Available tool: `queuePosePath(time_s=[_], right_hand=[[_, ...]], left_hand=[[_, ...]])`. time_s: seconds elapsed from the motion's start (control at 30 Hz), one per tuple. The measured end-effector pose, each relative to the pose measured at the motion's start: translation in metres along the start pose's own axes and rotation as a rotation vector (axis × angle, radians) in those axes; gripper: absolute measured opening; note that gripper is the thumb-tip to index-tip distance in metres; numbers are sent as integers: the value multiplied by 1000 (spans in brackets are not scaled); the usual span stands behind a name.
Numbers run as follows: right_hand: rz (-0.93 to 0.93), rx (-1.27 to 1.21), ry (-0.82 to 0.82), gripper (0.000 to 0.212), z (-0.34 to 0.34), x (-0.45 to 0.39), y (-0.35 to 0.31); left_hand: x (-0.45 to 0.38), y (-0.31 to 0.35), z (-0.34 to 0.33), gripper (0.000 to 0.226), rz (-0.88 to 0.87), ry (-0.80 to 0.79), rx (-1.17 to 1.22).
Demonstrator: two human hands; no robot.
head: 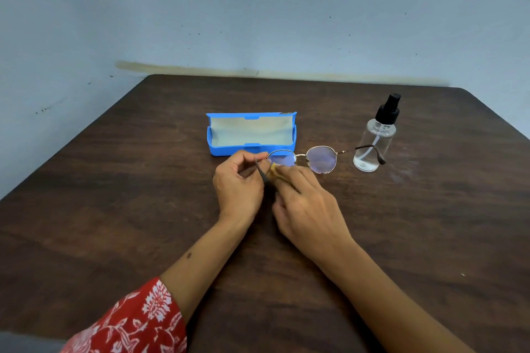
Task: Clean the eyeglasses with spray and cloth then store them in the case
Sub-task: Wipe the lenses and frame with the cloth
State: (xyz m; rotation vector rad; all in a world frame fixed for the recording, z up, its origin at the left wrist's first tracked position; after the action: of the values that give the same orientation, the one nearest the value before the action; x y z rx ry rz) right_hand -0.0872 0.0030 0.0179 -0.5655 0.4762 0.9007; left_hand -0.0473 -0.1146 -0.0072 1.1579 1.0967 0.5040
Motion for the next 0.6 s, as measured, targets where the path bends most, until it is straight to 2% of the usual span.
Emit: queuePosePath(time_s=[0.13, 0.3, 0.47, 0.6], right_hand=[[-106, 28, 29, 34, 3, -3, 13], [5, -38, -4, 38, 1, 0, -1], [-110, -33, 84, 33, 9, -2, 14], [-9, -82, -2, 35, 3, 2, 2]], left_hand=[[-1, -2, 1, 7, 5, 4, -1], [0, 2, 1, 8, -6, 0, -16], [-1, -2, 1, 7, 11, 6, -10], [0, 0, 1, 7, -2, 6, -10]])
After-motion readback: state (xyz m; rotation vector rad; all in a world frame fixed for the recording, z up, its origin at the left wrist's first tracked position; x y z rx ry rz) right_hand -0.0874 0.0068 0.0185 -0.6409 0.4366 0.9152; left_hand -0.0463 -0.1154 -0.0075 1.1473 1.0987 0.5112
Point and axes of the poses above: each hand's wrist, its own x-axis away from the middle knuckle, its own z-axis out of the back of the hand, y = z × x, the point moved 9 cm from there along -x, towards the middle knuckle, and after that the axes turned 11 degrees about -z, right-handed, at the moved point
